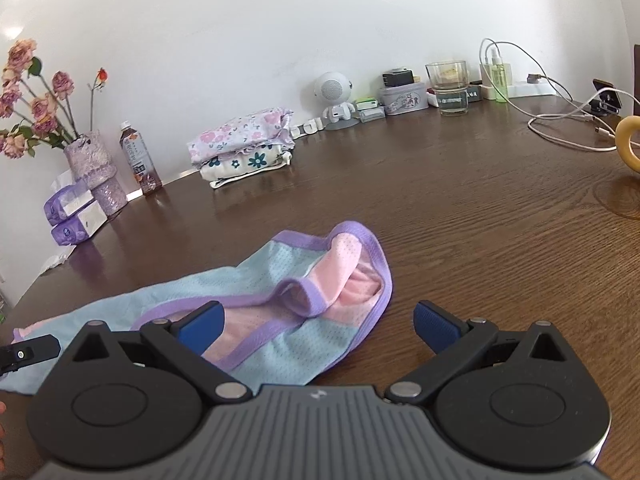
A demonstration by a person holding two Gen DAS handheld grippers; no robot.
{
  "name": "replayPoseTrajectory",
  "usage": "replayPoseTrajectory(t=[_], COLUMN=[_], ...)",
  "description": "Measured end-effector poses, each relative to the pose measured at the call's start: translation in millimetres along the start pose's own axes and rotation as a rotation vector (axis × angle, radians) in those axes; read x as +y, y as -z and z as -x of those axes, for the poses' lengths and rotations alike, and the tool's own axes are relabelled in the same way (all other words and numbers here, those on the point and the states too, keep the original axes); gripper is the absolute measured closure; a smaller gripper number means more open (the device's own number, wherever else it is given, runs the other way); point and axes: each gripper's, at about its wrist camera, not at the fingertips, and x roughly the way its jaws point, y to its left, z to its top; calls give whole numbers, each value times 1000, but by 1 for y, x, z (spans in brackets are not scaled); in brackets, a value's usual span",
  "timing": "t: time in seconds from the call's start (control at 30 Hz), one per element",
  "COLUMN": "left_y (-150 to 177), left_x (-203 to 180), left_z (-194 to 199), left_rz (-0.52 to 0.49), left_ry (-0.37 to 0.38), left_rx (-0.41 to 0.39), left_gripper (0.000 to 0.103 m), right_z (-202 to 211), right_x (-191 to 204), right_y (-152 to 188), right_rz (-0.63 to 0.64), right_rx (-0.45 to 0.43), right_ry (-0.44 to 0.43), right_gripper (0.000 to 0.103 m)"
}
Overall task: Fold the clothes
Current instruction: 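Open both grippers and lift them away from the folded garment, then pinch the purple-trimmed pink end with the right gripper while the left gripper hovers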
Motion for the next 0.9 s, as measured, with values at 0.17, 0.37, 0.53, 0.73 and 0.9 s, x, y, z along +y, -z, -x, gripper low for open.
replayPoseTrajectory(t=[0.17, 0.37, 0.53, 0.73, 0.9], left_y=[-14, -29, -36, -31, -28], left_x=[-14, -20, -8, 10, 29], left_z=[-17, -37, -47, -41, -32], left_rz=[-28, -46, 4, 49, 95], left_ry=[61, 85, 96, 92, 71], left_rx=[10, 28, 52, 63, 56], left_gripper=[4, 4, 4, 4, 4], right_z=[-13, -32, -35, -36, -37], right_x=[-9, -17, -19, -12, -5], right_y=[-12, -14, -15, -14, -10], right_rz=[-52, -110, -127, -77, -49], right_rx=[6, 32, 23, 27, 33], right_ry=[-10, -14, -29, 15, 19], right_gripper=[1, 12, 28, 44, 81])
